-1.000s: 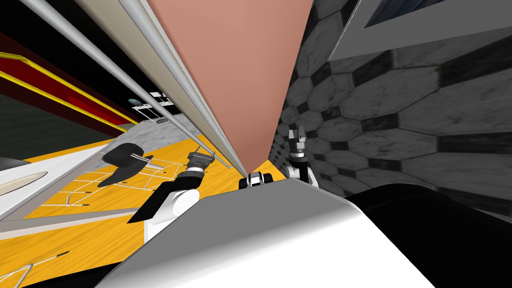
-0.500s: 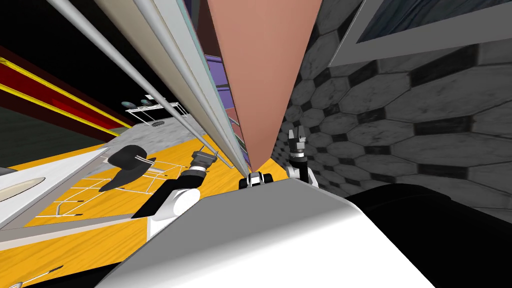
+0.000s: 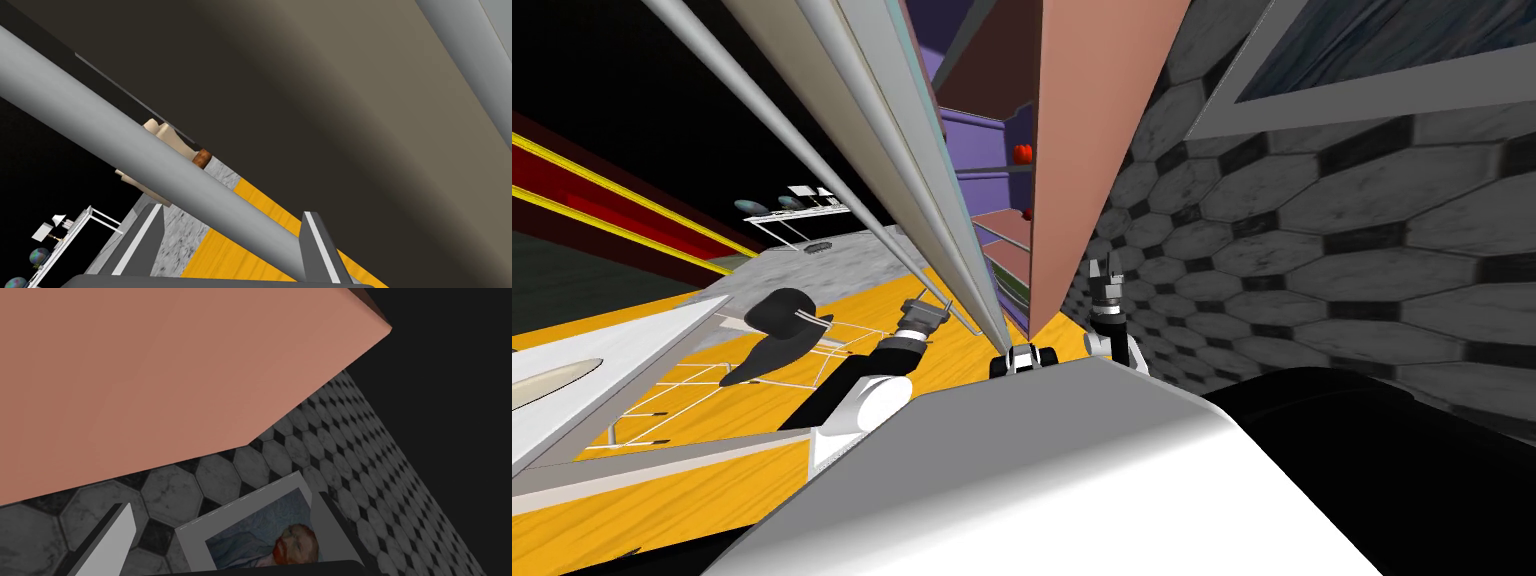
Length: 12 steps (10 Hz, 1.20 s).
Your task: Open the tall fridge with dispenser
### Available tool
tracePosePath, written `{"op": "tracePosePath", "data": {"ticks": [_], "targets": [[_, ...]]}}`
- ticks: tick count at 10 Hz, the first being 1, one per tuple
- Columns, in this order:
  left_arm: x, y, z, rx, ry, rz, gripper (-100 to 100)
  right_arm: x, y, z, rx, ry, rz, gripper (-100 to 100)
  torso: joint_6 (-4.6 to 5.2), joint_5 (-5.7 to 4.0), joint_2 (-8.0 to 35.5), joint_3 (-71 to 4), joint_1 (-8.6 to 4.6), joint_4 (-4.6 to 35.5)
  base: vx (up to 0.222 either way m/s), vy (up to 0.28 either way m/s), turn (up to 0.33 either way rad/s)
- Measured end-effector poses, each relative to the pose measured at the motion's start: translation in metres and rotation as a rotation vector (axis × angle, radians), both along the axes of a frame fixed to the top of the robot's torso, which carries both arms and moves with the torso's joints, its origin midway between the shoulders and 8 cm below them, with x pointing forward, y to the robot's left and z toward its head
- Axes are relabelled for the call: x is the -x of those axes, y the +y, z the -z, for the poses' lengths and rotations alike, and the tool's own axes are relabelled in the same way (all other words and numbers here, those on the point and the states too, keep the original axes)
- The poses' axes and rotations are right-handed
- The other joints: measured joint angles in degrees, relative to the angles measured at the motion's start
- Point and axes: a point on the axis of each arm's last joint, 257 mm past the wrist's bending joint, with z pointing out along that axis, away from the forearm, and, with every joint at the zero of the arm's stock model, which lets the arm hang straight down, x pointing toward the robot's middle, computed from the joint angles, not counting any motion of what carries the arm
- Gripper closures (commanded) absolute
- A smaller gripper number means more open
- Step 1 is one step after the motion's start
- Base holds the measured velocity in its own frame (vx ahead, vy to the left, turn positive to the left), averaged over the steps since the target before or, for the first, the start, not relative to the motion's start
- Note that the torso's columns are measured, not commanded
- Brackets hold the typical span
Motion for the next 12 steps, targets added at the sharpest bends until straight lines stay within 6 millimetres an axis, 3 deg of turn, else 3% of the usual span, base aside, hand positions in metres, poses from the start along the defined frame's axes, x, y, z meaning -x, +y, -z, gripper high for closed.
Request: {"op": "tracePosePath", "data": {"ticks": [2, 4, 6, 8, 12], "targets": [[-0.001, -0.005, -0.002, -0.004, -0.006, 0.024, 100, 0.000, 0.000, 0.000, 0.000, 0.000, 0.000, 0, -0.05, -0.02, 0.1, 0.1, -0.28, 0.0, -0.059, 0.304, -0.145], [-0.003, -0.020, 0.001, 0.004, 0.005, 0.076, 100, 0.000, 0.000, 0.000, 0.000, 0.000, 0.000, 0, -0.31, -0.05, 0.0, -0.1, 0.37, 0.1, -0.056, 0.328, -0.141], [-0.004, -0.025, 0.000, 0.003, 0.005, 0.089, 100, 0.000, 0.000, 0.000, -0.001, 0.000, 0.000, 0, -0.57, 0.03, 0.1, 0.1, 0.02, 0.0, -0.006, 0.155, -0.074], [-0.005, -0.028, 0.004, 0.007, 0.014, 0.100, 100, 0.000, 0.000, 0.000, 0.000, 0.000, 0.000, 0, -0.10, 0.11, 0.0, -0.1, 0.58, 0.0, -0.046, 0.297, -0.164], [-0.010, -0.039, 0.001, 0.000, 0.009, 0.135, 100, 0.000, 0.000, 0.000, 0.000, 0.000, 0.000, 0, -0.22, 0.03, -0.1, 0.0, -0.12, -0.1, -0.037, 0.321, -0.163]]}}
